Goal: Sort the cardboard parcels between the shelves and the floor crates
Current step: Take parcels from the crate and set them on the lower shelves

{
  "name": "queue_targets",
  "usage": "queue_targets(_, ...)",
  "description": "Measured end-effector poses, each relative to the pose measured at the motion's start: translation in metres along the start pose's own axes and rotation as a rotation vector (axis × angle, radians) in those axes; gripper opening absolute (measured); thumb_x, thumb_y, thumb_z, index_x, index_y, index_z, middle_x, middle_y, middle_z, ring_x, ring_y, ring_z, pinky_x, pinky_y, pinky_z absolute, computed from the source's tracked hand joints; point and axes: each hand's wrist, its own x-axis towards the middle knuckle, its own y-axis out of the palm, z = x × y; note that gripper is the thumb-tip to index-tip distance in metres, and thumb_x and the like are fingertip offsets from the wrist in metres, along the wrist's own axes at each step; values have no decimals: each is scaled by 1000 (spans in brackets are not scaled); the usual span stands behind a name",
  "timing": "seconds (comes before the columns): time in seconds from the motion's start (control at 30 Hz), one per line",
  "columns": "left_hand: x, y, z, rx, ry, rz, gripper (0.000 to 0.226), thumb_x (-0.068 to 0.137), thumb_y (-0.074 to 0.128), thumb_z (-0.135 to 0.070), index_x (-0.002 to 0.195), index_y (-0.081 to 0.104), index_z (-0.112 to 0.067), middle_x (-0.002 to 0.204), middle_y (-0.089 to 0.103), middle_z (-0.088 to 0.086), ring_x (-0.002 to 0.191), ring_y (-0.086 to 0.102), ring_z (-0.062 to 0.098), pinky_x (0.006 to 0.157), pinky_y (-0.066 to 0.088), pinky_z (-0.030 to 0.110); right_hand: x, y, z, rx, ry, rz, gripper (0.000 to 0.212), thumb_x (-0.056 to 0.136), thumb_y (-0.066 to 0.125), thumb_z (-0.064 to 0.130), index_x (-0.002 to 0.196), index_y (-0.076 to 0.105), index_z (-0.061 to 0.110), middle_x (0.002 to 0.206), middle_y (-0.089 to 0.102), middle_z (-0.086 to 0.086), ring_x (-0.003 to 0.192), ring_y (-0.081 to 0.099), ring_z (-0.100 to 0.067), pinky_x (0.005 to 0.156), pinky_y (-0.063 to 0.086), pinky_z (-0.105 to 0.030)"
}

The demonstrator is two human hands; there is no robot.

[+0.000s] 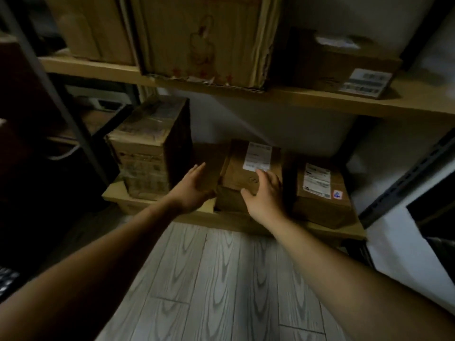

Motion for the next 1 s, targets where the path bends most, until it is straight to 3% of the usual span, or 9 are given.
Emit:
queue_targets(0.2, -31, -79, 16, 107, -38, -180, 82, 86, 67, -25, 151, 17, -29, 160, 8, -3, 145, 15, 18, 115, 20, 34, 2, 33, 83, 3, -228, 202, 62, 94, 56, 30, 148, 26, 26, 155, 13, 5, 141, 20, -20, 111, 27, -35)
queue_targets(0.37, -41, -138, 52, 73, -78, -268, 83, 84, 69, -24, 151, 20, -23, 159, 14, 0, 144, 20, 20, 116, 24, 38, -1, 64, 137, -6, -269, 248, 64, 95, 56, 28, 149, 23, 24, 155, 13, 3, 140, 26, -22, 109, 29, -33)
queue_targets(0.5, -23, -174, 65, 64, -78, -314, 78, 88, 64, -22, 151, 18, -21, 159, 8, 1, 146, 6, 19, 116, 14, 37, 5, 82, 171, -49, -242, 200, 67, 94, 57, 25, 150, 22, 24, 157, 11, 0, 141, 22, -26, 112, 26, -36)
queue_targets(0.6, -5, -190, 69, 7, -101, -283, 78, 88, 64, -23, 151, 18, -18, 159, 14, 5, 144, 19, 23, 113, 24, 37, 12, 91, 195, -103, -180, 187, 71, 95, 56, 25, 152, 15, 29, 160, 0, 4, 145, 12, -29, 114, 23, -41)
queue_targets(0.77, 15, -203, 79, -164, -181, -133, 80, 90, 61, -24, 152, 10, -23, 149, 37, 6, 127, 46, 25, 96, 44, 36, 13, 121, 222, -212, -69, 278, 74, 97, 51, 20, 151, 3, 37, 158, -18, 10, 147, 0, -31, 117, 18, -48)
queue_targets(0.9, 12, -202, 79, -343, -184, -17, 53, 95, 52, -28, 144, 32, -22, 132, 55, 6, 97, 58, 17, 77, 48, 30, 2, 135, 222, -203, -64, 212, 63, 94, 55, 21, 148, 22, 27, 159, -2, 8, 142, 20, -29, 112, 30, -45)
queue_targets(1.0, 6, -202, 83, -366, -194, -18, 49, 96, 49, -35, 141, 37, -20, 124, 60, 6, 83, 58, 13, 59, 45, 23, -10, 135, 223, -296, -102, 90, 53, 91, 59, 29, 137, 33, 21, 150, 16, -2, 135, 25, -29, 109, 32, -40)
